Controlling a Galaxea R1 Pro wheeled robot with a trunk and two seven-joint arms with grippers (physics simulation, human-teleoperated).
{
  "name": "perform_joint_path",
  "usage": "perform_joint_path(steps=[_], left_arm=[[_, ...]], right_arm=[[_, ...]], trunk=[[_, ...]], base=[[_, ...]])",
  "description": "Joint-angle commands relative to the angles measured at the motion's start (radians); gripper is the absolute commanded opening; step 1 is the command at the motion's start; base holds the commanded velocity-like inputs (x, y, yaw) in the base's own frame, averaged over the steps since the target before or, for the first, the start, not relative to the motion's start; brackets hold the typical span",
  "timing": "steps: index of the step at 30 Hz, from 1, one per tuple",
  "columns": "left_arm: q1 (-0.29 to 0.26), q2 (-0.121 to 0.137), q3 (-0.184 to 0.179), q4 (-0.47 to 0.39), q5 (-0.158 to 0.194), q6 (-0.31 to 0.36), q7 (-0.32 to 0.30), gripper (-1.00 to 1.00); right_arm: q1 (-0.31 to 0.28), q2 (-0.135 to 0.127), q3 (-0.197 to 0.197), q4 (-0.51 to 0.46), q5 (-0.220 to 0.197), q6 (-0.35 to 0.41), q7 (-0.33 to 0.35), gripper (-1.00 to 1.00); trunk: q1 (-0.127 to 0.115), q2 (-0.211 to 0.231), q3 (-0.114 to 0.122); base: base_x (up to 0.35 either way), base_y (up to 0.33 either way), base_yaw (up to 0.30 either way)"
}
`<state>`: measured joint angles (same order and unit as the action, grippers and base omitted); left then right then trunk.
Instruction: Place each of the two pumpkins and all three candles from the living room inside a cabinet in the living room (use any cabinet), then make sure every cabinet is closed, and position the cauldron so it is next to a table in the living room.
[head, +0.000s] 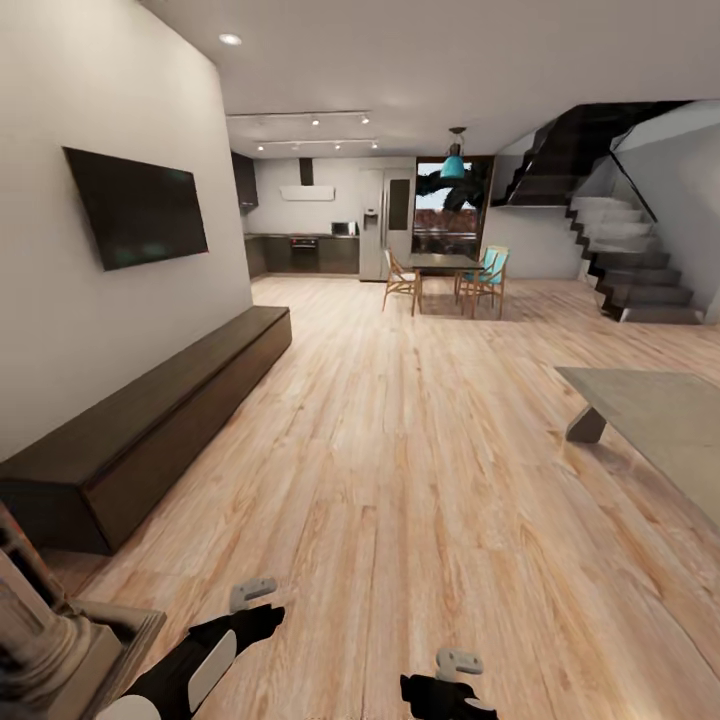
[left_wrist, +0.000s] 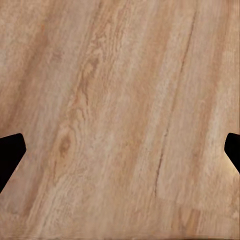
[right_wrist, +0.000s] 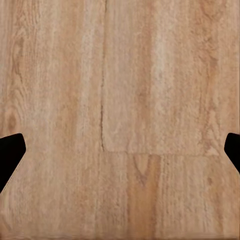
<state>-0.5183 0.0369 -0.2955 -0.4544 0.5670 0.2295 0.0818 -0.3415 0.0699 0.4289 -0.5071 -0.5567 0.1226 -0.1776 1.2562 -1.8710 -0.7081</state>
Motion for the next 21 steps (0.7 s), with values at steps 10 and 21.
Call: perform_joint_path(steps=[10, 21], left_arm=[[0.001, 0.002, -0.011, -0.016, 0.011, -0.01, 0.007, 1.0], [0.001, 0.002, -0.015, -0.024, 0.007, -0.018, 0.009, 1.0]], right_arm=[[-0.001, -0.001, 0.008, -0.002, -0.008, 0.003, -0.01, 1.0], [-0.001, -0.001, 0.009, -0.002, -0.008, 0.002, -0.007, 1.0]], trunk=[[-0.016, 0.028, 0.002], [-0.016, 0.028, -0.007]], base=[[-0.045, 0.095, 0.226], [0.07, 0.04, 0.174]])
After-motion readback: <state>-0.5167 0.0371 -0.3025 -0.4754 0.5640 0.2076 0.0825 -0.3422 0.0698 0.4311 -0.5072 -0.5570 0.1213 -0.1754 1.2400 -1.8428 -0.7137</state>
